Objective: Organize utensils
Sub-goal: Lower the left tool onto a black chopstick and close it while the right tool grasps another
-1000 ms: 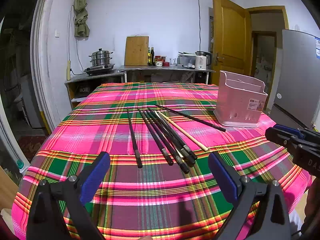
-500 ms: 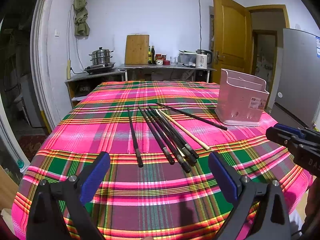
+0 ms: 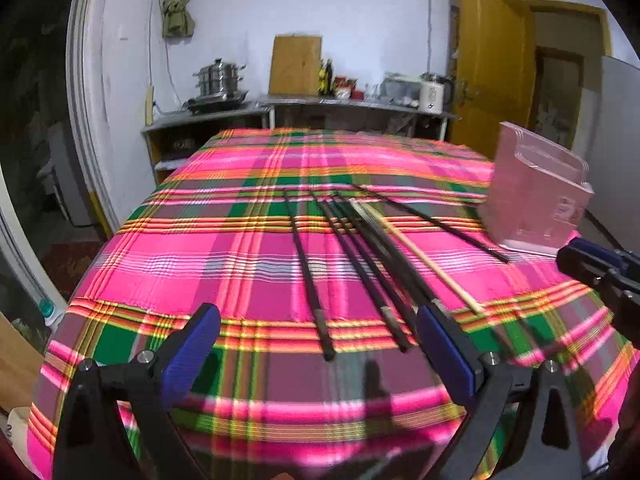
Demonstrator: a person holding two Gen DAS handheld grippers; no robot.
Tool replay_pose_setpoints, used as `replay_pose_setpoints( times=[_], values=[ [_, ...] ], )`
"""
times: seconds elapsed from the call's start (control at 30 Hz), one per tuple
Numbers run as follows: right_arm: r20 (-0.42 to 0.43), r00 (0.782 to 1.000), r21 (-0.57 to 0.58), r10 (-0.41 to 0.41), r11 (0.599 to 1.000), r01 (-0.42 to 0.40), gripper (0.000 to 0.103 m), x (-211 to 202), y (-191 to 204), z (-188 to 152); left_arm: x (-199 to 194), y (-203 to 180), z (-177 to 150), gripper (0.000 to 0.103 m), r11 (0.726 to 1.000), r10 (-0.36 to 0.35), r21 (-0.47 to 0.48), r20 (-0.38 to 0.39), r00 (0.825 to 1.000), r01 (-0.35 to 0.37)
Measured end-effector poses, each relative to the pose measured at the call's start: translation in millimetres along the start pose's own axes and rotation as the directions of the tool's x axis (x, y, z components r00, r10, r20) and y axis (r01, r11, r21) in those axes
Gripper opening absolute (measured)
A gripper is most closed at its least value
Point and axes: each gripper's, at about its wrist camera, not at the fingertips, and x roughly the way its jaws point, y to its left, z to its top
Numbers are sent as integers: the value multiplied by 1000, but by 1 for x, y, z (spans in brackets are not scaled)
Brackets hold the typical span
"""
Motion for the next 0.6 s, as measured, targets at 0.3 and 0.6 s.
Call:
replay_pose_setpoints(
  times=[0.3, 0.6],
  values=[
    [-79, 997, -61, 23, 998, -28, 30, 73, 0, 35, 53, 23, 32, 89, 998, -8, -60, -115, 993, 1],
    [-186, 981, -75, 51, 995, -66, 30, 143, 5, 62, 98, 32, 46, 67, 993, -44, -120, -241, 969, 15]
  ],
)
